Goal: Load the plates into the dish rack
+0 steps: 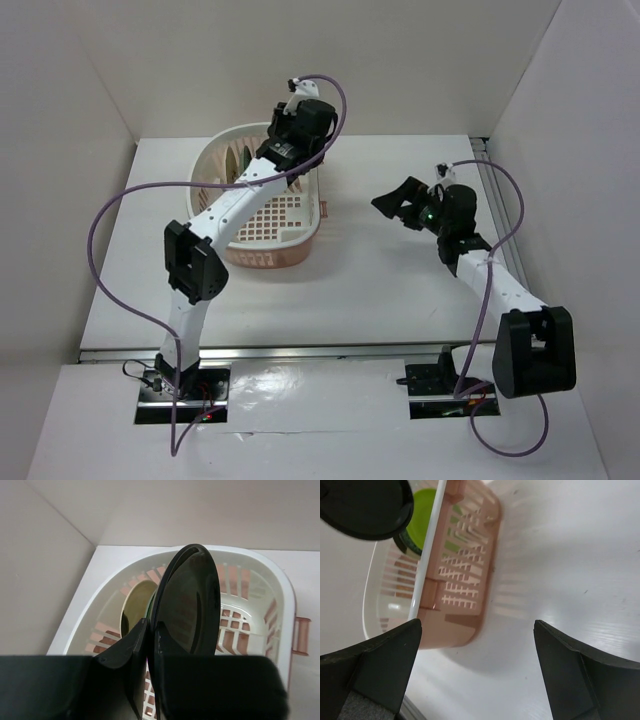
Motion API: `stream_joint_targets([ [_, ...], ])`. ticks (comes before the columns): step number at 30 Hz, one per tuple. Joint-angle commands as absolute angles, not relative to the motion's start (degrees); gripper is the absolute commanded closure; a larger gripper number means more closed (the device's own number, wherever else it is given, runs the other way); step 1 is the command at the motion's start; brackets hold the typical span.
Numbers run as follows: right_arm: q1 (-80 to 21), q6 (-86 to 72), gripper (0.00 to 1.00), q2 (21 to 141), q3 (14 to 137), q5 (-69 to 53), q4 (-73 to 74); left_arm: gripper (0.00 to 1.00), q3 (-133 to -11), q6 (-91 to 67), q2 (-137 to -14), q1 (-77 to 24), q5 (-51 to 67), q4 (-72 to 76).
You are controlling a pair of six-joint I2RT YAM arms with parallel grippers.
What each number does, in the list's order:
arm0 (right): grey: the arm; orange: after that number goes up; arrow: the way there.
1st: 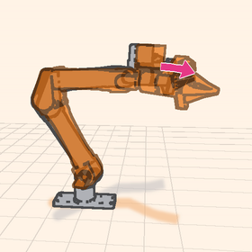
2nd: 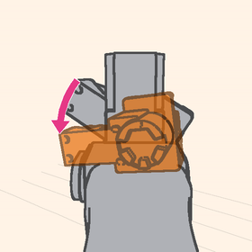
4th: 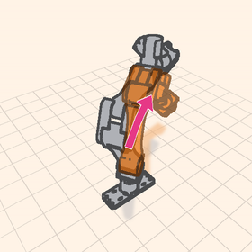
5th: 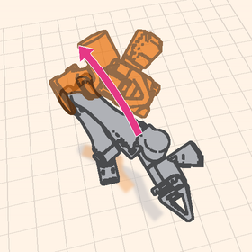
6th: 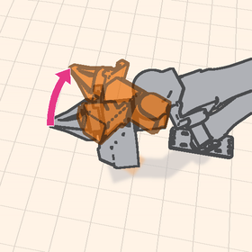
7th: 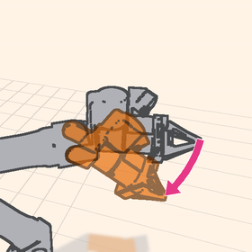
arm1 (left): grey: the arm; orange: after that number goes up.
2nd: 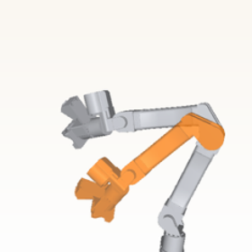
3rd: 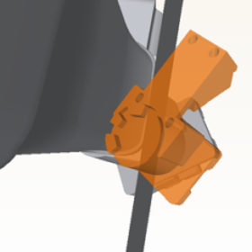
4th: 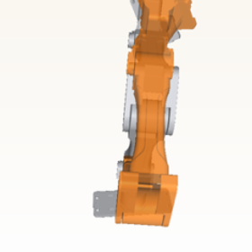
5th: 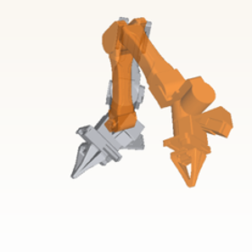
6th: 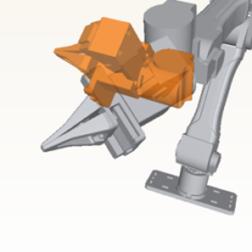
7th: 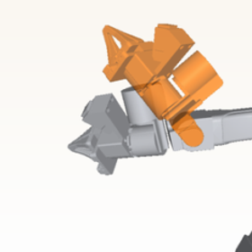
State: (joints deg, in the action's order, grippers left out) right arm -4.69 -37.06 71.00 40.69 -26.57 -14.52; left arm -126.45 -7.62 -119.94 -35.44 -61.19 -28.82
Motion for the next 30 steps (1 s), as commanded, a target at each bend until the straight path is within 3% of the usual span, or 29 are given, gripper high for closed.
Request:
stream_joint_targets([
  [1, -7.12, -36.31, 0.0, 71.37, 41.13, -25.75, -13.2, 1.0, -127.88, -4.48, -121.63, -34.99, -68.02, -23.47],
  [18, -10.55, -35.95, 0.0, 72.42, 40.7, -24.43, -12.74, 1.0, -119.89, -5.01, -122.78, -32.78, -64.25, -19.95],
  [30, -10.55, -36.47, 0.0, 73.04, 41.31, -25.14, -12.74, 1.0, -120.67, -7.21, -126.39, -31.73, -59.68, -21.27],
])
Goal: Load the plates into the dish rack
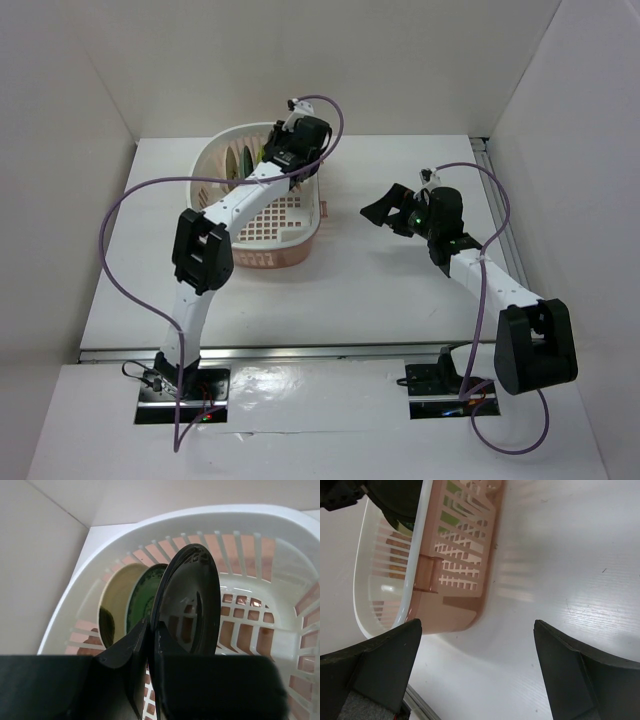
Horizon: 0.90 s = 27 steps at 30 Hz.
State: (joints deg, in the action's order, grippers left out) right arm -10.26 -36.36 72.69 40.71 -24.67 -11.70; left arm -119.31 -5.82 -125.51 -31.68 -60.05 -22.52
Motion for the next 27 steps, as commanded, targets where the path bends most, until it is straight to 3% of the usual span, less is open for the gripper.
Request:
stream_joint_targets([
  [1, -10.55, -36.47, 0.0, 73.04, 41.83, -25.14, -12.74, 1.0, -120.67, -7.21, -126.91, -31.73, -59.68, -21.27],
  [22, -10.55, -36.47, 0.0, 74.62, 42.45, -26.19, -12.74, 1.0, -121.82, -9.93, -131.22, -31.2, -56.25, -24.08],
  [27, -10.55, -36.47, 0.0, 75.15, 42.98, -26.19, -12.74, 0.88, -122.43, -10.98, -131.75, -30.67, -54.59, -25.13],
])
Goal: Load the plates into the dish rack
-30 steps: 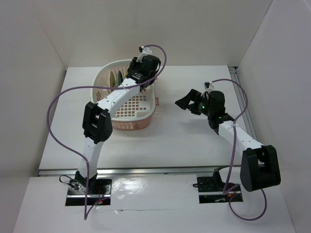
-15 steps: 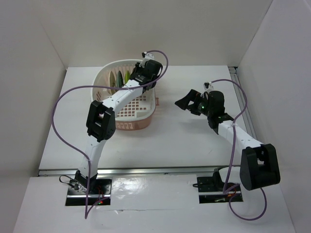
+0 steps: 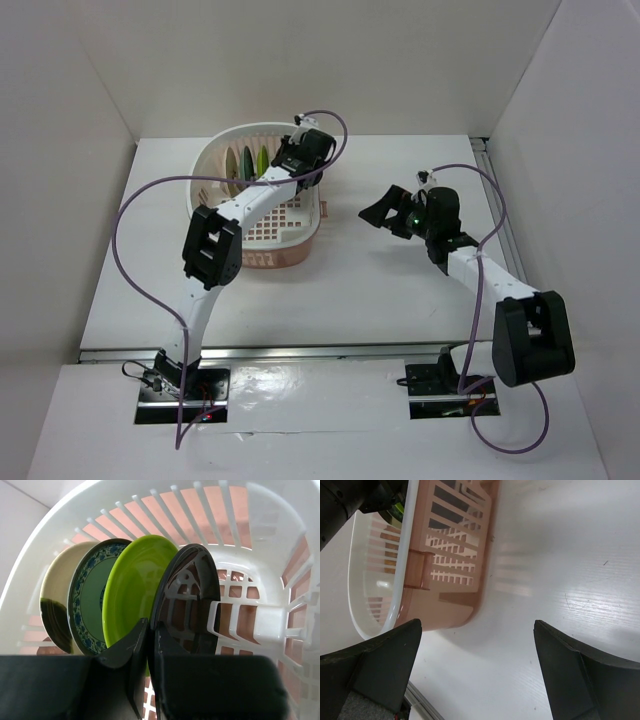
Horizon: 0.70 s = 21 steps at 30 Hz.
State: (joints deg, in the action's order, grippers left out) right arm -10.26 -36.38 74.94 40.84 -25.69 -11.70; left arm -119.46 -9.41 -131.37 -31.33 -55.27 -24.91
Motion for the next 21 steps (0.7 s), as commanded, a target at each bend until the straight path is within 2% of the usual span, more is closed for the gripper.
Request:
stream_joint_targets([
  [1, -10.55, -36.47, 0.0, 75.15, 42.98, -26.71, -13.27, 0.84, -122.95, -10.99, -131.75, -30.67, -54.58, -25.14],
  [2, -10.55, -36.47, 0.0, 75.67, 42.98, -26.72, -13.27, 0.78, -122.96, -10.99, -131.75, -30.67, -54.58, -25.14],
  [10, -10.55, -36.47, 0.0, 76.2, 42.98, -27.25, -13.8, 0.5, -124.1, -12.13, -131.75, -30.15, -52.83, -26.28],
  [15, -10.55, -36.47, 0.0, 76.2, 42.98, -27.77, -14.33, 0.43, -125.16, -12.13, -130.61, -30.15, -52.29, -26.28],
  [21, -10.55, -36.47, 0.0, 76.73, 42.98, -27.77, -14.33, 0.42, -127.18, -12.13, -128.5, -30.15, -50.02, -26.81],
])
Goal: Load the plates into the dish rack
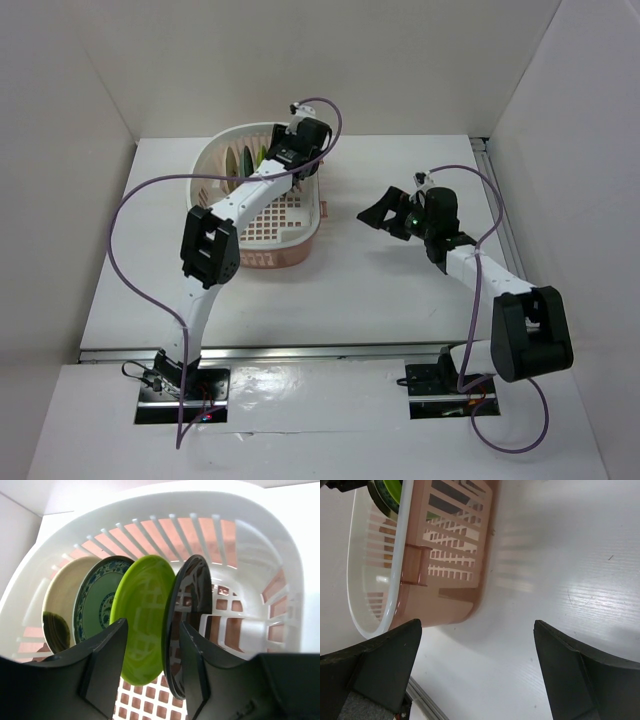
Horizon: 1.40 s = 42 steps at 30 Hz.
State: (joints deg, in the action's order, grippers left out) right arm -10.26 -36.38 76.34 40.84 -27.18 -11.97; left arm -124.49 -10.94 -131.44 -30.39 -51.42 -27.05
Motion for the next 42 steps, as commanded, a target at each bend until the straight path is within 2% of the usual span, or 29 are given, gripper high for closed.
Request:
stream_joint_targets([
  [1, -10.55, -36.47, 0.0, 76.73, 42.98, -27.77, -14.33, 0.41, -127.18, -12.13, -127.97, -30.15, -48.7, -26.81],
  [3, -10.55, -36.47, 0.0, 76.73, 42.98, -27.25, -13.8, 0.39, -127.79, -12.13, -126.48, -30.15, -47.64, -27.33],
  [5, -10.55, -34.2, 0.0, 76.73, 44.47, -26.54, -11.44, 0.33, -127.79, -12.74, -124.29, -30.15, -45.45, -28.73],
  [7, -10.55, -29.83, 0.0, 77.42, 49.64, -22.97, -6.27, 0.06, -127.79, -12.74, -122.0, -30.15, -43.08, -30.32],
  [8, -10.55, -28.49, 0.0, 77.43, 54.36, -20.94, -0.58, 0.0, -126.05, -12.74, -119.12, -30.15, -43.07, -30.32],
  [11, -10.55, -23.48, 0.0, 79.0, 62.46, -13.55, 6.83, 0.0, -122.44, -14.66, -113.84, -30.85, -42.46, -32.51],
  [16, -11.07, -18.29, 0.0, 83.84, 83.27, -5.29, 24.59, 0.0, -113.65, -16.87, -100.76, -30.85, -38.77, -37.26],
  [19, -11.68, -14.86, 0.0, 84.55, 89.8, -2.56, 29.96, 0.0, -108.74, -14.6, -96.08, -29.54, -37.18, -36.58],
  [24, -12.21, -13.54, 0.0, 84.02, 98.59, 3.33, 36.28, 0.0, -104.68, -19.84, -86.59, -18.93, -30.17, -37.53],
  [26, -12.22, -12.83, 0.0, 84.02, 103.43, 8.4, 39.8, 0.0, -103.54, -20.56, -83.77, -17.23, -31.19, -39.1],
  [32, -12.22, -14.14, 0.0, 78.93, 104.07, 18.09, 41.04, 0.0, -97.92, -24.17, -69.27, -11.34, -36.73, -40.52],
  [42, -13.27, -20.56, 0.0, 76.38, 102.56, 31.02, 44.03, 0.0, -96.59, -32.08, -61.0, -10.81, -48.68, -48.87],
])
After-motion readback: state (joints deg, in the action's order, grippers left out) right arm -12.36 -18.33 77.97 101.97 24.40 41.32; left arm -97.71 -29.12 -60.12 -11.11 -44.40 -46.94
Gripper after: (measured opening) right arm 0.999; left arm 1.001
